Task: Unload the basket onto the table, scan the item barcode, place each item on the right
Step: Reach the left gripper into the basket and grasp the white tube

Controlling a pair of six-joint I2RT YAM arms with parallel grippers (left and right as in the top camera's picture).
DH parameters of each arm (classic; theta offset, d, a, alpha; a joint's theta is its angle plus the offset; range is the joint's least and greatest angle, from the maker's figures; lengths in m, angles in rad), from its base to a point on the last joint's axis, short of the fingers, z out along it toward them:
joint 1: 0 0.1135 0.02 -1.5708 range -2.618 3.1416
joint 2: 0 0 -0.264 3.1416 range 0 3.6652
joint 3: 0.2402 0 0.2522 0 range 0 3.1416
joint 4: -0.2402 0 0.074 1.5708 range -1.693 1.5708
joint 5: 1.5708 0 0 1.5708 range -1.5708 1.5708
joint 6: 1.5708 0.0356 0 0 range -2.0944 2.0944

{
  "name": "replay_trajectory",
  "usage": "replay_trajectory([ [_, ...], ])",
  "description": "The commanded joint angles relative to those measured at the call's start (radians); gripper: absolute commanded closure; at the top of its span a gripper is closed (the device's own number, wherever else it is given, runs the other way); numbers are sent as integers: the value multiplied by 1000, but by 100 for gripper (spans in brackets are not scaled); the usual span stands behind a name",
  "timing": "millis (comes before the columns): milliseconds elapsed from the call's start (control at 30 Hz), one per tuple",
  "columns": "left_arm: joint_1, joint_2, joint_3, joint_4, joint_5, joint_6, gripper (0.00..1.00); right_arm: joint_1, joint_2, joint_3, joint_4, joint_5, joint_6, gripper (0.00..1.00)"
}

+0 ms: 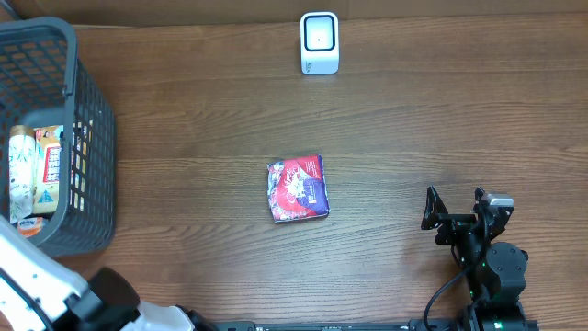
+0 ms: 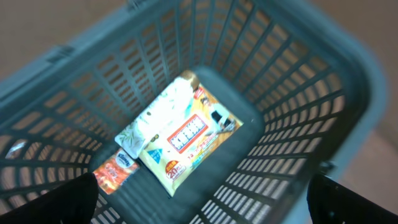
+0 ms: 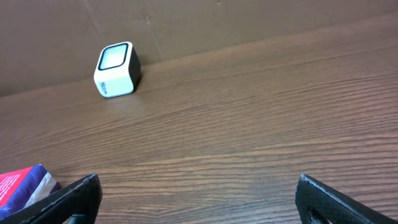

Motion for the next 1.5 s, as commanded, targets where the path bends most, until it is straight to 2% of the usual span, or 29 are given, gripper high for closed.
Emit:
replay_trajectory([
  [0, -2, 88, -2, -2, -50, 103, 4, 5, 0, -10, 6, -6, 2, 0],
  [200, -2, 178, -62, 21, -132, 187, 11, 5, 0, -10, 6, -5, 2, 0],
  [400, -4, 182, -207, 181, -139, 267, 10, 5, 0, -10, 5, -5, 2, 0],
  [500, -1, 182, -315, 278, -205, 315, 9, 5, 0, -10, -2, 4, 2, 0],
  [667, 0, 183, -467, 413, -234, 358, 8, 5, 0, -10, -5, 6, 2, 0],
  [1000, 3, 186, -705, 660, -407, 403, 2, 5, 0, -10, -5, 6, 2, 0],
  [1233, 6, 233, -755, 729, -412, 435, 3, 5, 0, -10, -5, 6, 2, 0],
  [1467, 13, 306, -755, 795, -454, 446, 7, 5, 0, -10, -5, 6, 2, 0],
])
